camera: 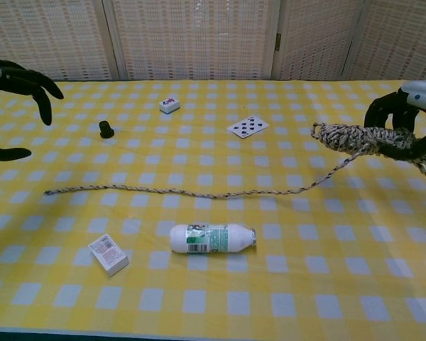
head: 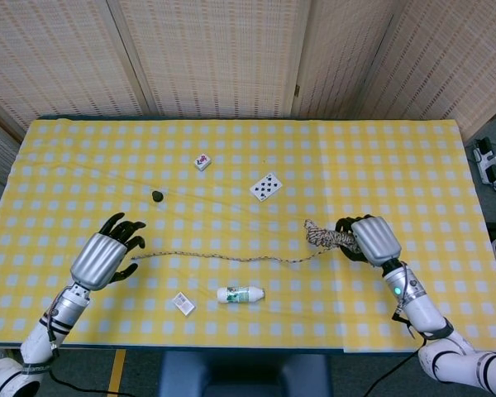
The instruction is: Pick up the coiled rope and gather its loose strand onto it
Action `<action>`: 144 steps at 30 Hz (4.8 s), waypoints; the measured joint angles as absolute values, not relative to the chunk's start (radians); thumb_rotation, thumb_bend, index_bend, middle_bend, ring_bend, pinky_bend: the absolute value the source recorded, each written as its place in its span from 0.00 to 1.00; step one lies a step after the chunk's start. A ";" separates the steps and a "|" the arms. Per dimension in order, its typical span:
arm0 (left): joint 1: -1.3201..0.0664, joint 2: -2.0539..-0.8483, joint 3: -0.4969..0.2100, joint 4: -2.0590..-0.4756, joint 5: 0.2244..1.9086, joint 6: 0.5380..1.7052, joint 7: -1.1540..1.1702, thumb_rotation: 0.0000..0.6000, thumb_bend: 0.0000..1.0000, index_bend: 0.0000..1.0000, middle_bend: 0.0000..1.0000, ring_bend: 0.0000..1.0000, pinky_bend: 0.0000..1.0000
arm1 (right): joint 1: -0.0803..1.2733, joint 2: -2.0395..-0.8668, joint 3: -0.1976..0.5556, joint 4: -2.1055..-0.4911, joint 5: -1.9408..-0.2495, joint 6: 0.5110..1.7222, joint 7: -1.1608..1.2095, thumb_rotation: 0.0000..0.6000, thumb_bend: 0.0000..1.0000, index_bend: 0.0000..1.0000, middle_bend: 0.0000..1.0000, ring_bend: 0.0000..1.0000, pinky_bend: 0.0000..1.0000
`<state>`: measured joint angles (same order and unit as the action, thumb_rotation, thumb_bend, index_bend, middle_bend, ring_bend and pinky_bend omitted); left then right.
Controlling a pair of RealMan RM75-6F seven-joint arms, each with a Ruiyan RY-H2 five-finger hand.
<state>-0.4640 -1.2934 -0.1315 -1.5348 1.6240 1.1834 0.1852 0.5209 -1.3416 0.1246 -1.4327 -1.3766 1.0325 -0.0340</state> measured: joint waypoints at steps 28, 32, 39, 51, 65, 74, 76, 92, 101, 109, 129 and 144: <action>-0.569 -1.540 -0.135 -1.303 1.322 0.988 0.289 1.00 0.36 0.51 0.26 0.21 0.06 | 0.517 -1.337 0.111 -1.457 -1.369 1.045 -0.048 1.00 0.57 0.62 0.52 0.57 0.47; -0.576 -1.571 -0.142 -1.266 1.287 0.982 0.295 1.00 0.39 0.51 0.26 0.21 0.05 | 0.517 -1.339 0.109 -1.451 -1.369 1.044 -0.043 1.00 0.57 0.62 0.52 0.57 0.47; -0.588 -1.589 -0.142 -1.245 1.245 0.962 0.327 1.00 0.39 0.51 0.26 0.20 0.05 | 0.520 -1.341 0.110 -1.447 -1.369 1.042 -0.036 1.00 0.57 0.62 0.52 0.57 0.47; -0.600 -1.595 -0.134 -1.237 1.205 0.942 0.347 1.00 0.42 0.52 0.25 0.20 0.05 | 0.524 -1.346 0.108 -1.437 -1.366 1.035 -0.032 1.00 0.57 0.62 0.52 0.57 0.47; -0.606 -1.612 -0.120 -1.202 1.198 0.935 0.327 1.00 0.43 0.56 0.25 0.20 0.05 | 0.522 -1.350 0.108 -1.434 -1.358 1.039 -0.038 1.00 0.57 0.62 0.52 0.56 0.47; -0.609 -1.625 -0.115 -1.181 1.199 0.935 0.313 1.00 0.45 0.58 0.25 0.21 0.05 | 0.521 -1.351 0.108 -1.434 -1.356 1.039 -0.038 1.00 0.57 0.62 0.52 0.57 0.47; -0.608 -1.625 -0.115 -1.180 1.202 0.939 0.309 1.00 0.46 0.59 0.25 0.21 0.05 | 0.519 -1.349 0.107 -1.435 -1.357 1.041 -0.037 1.00 0.57 0.62 0.52 0.57 0.47; -0.604 -1.439 -0.158 -1.406 1.297 0.982 0.066 1.00 0.47 0.63 0.25 0.23 0.06 | 0.492 -1.315 0.096 -1.479 -1.467 1.126 0.149 1.00 0.63 0.70 0.59 0.64 0.53; -0.665 -1.290 -0.230 -1.618 1.310 0.959 0.049 1.00 0.47 0.63 0.25 0.23 0.06 | 0.527 -1.330 0.063 -1.515 -1.597 1.135 0.377 1.00 0.63 0.73 0.61 0.66 0.55; -0.746 -1.266 -0.285 -1.729 1.232 0.922 0.160 1.00 0.47 0.63 0.25 0.23 0.06 | 0.587 -1.367 0.052 -1.561 -1.627 1.076 0.422 1.00 0.64 0.75 0.62 0.68 0.56; -0.887 -1.251 -0.339 -2.020 1.132 0.981 0.381 1.00 0.47 0.63 0.25 0.23 0.06 | 0.713 -1.562 0.164 -1.555 -1.283 0.822 0.363 1.00 0.67 0.77 0.63 0.69 0.57; -0.748 -1.160 -0.209 -2.054 1.448 1.096 0.164 1.00 0.47 0.63 0.25 0.23 0.05 | 0.654 -1.801 0.317 -1.332 -1.178 1.089 0.427 1.00 0.67 0.78 0.64 0.71 0.58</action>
